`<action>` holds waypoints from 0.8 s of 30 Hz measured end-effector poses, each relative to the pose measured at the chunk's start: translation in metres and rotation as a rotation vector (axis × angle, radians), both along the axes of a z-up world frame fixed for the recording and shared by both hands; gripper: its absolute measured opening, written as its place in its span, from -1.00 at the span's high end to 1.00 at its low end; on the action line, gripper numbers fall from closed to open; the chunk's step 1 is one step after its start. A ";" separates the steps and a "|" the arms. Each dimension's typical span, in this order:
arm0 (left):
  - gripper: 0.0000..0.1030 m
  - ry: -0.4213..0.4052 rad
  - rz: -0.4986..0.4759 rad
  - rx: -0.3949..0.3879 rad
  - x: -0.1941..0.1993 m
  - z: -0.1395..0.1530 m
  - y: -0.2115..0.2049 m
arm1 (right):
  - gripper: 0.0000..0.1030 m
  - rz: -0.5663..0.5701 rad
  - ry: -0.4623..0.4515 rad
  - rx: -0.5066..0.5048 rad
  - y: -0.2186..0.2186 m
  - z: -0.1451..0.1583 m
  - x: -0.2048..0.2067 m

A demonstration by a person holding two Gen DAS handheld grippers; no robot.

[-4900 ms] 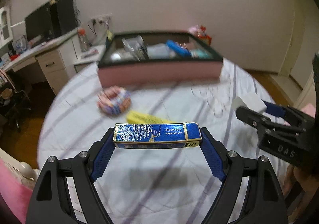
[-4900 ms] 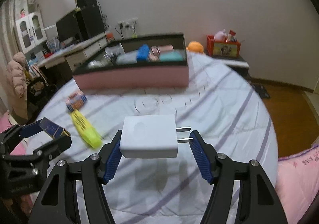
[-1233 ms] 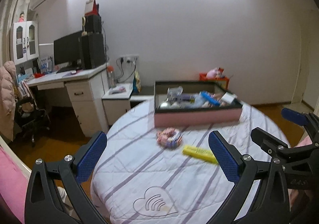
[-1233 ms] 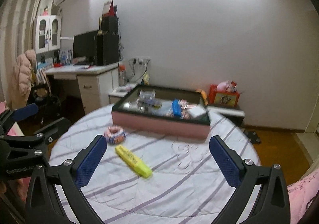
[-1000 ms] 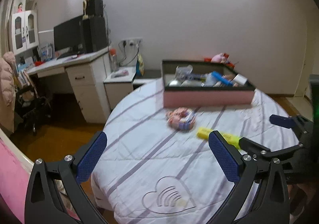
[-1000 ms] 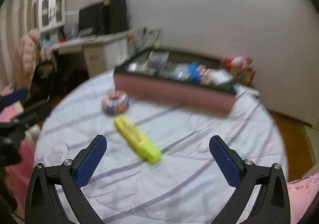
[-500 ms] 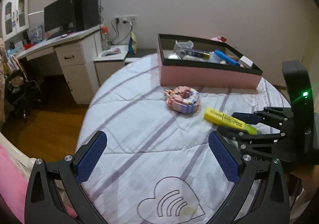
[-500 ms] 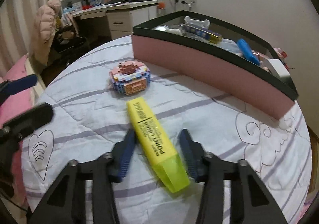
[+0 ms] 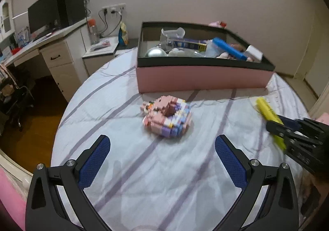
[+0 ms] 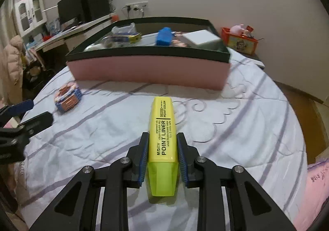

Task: Organize rigid objects
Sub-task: 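Grasp the pink block donut with the left tool while the right tool grasps the yellow highlighter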

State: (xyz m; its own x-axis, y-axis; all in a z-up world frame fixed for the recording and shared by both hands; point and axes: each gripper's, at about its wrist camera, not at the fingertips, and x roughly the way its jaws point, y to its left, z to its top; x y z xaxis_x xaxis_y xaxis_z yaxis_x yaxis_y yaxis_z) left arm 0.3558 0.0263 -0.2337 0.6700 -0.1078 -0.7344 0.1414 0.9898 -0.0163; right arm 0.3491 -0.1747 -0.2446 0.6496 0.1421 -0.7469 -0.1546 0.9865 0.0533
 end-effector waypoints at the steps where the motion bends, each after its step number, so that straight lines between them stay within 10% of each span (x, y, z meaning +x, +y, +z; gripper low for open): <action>1: -1.00 0.010 -0.008 0.014 0.007 -0.001 -0.003 | 0.48 0.004 0.007 0.008 -0.001 -0.001 0.001; 5: -0.99 0.059 -0.009 0.036 0.034 -0.009 -0.006 | 0.48 0.006 0.027 0.043 -0.006 -0.003 0.005; 13: -0.33 0.077 -0.019 0.044 0.048 -0.020 -0.009 | 0.48 0.005 0.034 0.075 -0.006 -0.005 0.012; 24: -0.33 0.050 -0.064 0.034 0.026 -0.013 -0.023 | 0.48 0.004 0.036 0.070 -0.005 -0.006 0.012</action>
State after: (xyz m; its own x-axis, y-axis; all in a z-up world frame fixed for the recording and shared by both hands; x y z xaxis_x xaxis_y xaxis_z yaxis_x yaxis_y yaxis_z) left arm 0.3814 0.0032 -0.2463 0.6250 -0.1236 -0.7708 0.2045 0.9788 0.0088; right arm 0.3609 -0.1797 -0.2505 0.6217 0.1969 -0.7581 -0.1550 0.9797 0.1272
